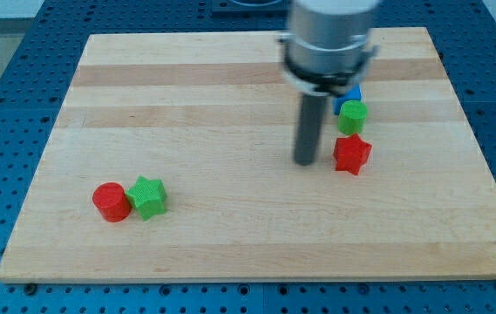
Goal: Separate red circle and green star
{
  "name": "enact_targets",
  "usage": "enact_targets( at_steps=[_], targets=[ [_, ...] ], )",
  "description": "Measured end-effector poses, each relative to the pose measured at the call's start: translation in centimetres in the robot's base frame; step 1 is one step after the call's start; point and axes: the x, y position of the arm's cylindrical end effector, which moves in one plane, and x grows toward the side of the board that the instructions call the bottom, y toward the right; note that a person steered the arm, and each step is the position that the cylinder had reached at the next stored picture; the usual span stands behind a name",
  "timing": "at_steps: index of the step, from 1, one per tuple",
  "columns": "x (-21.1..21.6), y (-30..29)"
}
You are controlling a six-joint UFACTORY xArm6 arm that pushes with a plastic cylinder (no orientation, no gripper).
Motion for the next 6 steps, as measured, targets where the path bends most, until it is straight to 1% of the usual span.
enact_targets(
  at_steps=[1,2,3,4,5,6],
  targets=[
    [-4.6,-10.0],
    [-2.2,-23.9],
    [3.4,-32.4],
    [6.9,-30.0],
    [9.7,-23.1],
    [6.6,-21.9]
  ],
)
